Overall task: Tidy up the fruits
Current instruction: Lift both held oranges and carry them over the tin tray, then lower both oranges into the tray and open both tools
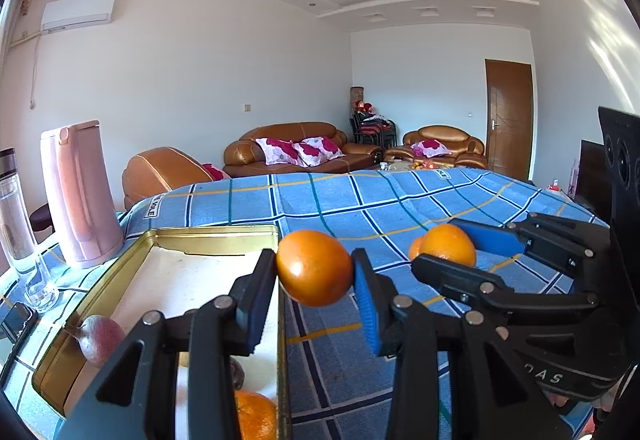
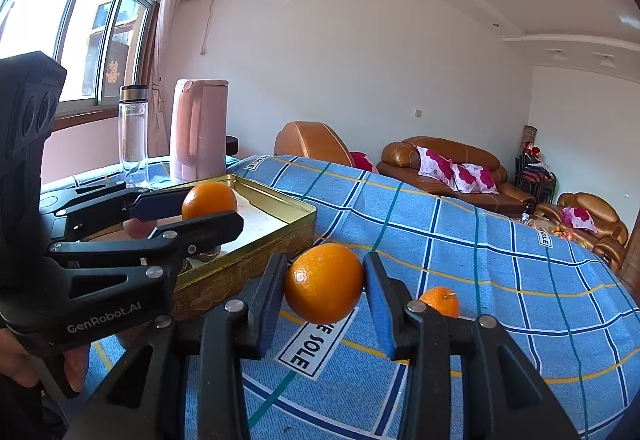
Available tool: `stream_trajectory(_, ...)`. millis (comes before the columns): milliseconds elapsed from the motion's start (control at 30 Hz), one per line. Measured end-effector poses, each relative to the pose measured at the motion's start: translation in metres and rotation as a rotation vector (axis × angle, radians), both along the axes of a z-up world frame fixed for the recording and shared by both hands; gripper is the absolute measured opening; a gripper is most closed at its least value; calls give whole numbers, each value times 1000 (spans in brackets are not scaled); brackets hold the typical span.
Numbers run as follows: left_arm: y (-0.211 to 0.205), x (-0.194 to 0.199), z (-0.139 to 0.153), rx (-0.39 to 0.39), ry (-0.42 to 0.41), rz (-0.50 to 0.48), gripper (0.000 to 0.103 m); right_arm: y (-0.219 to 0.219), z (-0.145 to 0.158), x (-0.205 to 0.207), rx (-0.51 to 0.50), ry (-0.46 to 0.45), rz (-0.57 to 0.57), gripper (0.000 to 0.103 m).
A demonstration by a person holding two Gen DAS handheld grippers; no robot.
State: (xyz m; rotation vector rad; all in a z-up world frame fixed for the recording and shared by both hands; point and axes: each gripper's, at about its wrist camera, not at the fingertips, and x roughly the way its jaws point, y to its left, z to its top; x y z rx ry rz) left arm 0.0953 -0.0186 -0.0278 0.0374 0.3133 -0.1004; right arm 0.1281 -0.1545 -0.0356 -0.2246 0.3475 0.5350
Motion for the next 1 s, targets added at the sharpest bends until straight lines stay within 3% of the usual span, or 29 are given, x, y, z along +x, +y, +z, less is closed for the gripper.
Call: stream_trajectory(1000,56,-13,-4,-43,22,109,40,60,-2,-4,-26,4,121,41)
